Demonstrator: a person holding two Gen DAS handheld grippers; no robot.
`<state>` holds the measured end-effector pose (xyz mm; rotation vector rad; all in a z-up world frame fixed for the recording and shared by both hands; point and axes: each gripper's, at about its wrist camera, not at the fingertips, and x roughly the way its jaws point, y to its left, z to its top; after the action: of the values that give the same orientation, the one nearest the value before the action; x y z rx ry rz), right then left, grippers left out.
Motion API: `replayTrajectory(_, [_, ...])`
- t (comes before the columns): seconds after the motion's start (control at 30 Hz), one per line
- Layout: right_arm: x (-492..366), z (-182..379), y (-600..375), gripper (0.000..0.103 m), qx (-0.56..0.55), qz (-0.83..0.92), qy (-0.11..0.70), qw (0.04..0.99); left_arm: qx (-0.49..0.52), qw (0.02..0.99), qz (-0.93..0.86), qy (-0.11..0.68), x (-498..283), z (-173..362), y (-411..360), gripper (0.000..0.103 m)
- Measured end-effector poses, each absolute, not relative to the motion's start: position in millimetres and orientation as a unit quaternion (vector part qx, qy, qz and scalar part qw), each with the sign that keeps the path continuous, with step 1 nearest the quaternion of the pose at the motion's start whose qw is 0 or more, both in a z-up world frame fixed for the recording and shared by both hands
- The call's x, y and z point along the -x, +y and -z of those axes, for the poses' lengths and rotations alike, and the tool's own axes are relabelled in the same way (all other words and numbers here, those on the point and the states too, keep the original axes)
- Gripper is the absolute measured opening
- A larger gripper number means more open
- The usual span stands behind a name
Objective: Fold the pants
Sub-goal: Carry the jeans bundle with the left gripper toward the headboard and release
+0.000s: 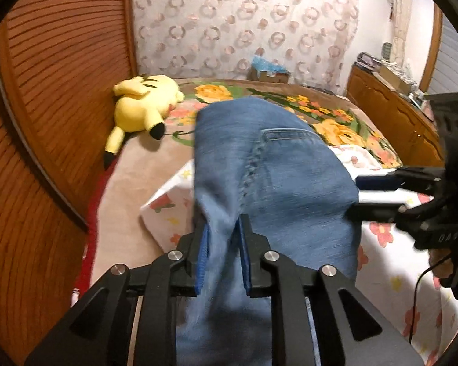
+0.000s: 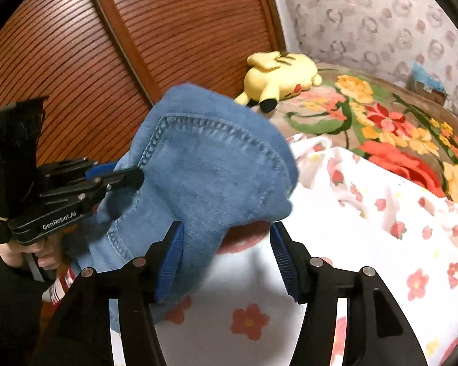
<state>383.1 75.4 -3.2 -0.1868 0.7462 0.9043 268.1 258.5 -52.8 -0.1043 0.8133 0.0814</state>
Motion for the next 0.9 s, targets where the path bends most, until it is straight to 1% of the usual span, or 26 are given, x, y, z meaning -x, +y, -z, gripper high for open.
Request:
replayTrajectory(0.03, [-383.4,1.5,74.7,0.060,0.092,-0.418,0.334,0.840,0.052,0.917,-0.042,0.393,-264.9,51.0,260.6,0.031])
replayTrajectory(0.1, [-371.0,-13.6,69.5,0.059,0.089,-0.425,0.298,0.850,0.053,0.920,-0.046,0.385,-256.6,48.0,264.1,0.044])
replayTrajectory(0.13, [-366.6,-19.2,69.8,0.056,0.087,-0.439,0.285,0.848,0.052,0.922,-0.049,0.381,-251.4,46.7,265.1,0.047])
replayTrajectory(0.17, [-362.7,-24.0,75.0,0.049,0.089,-0.450,0.273,0.846,0.053,0.923,-0.050,0.377,-244.8,44.9,264.8,0.048])
replayTrajectory(0.23, [-357.8,-29.0,89.2,0.048,0.097,-0.467,0.258,0.841,0.056,0.925,-0.051,0.372,-233.8,44.5,264.3,0.048])
replayTrajectory(0.27, [-357.6,-27.7,97.7,0.045,0.101,-0.482,0.254,0.832,0.059,0.925,-0.053,0.371,-227.7,45.3,263.2,0.048])
replayTrajectory(0.4, [-370.3,-5.4,127.5,0.045,0.148,-0.457,0.268,0.835,0.067,0.923,-0.054,0.376,-211.6,54.1,257.8,0.048])
replayTrajectory(0.6, [-392.4,19.2,132.9,0.045,0.145,-0.431,0.301,0.838,0.078,0.910,-0.055,0.403,-205.5,80.7,254.0,0.048])
replayTrajectory(0.7, [-394.7,17.3,141.0,0.045,0.143,-0.432,0.303,0.837,0.088,0.908,-0.056,0.406,-204.2,87.9,255.4,0.048])
replayTrajectory(0.9, [-382.9,2.5,124.7,0.045,0.129,-0.423,0.297,0.846,0.083,0.915,-0.063,0.391,-198.7,75.7,248.6,0.048])
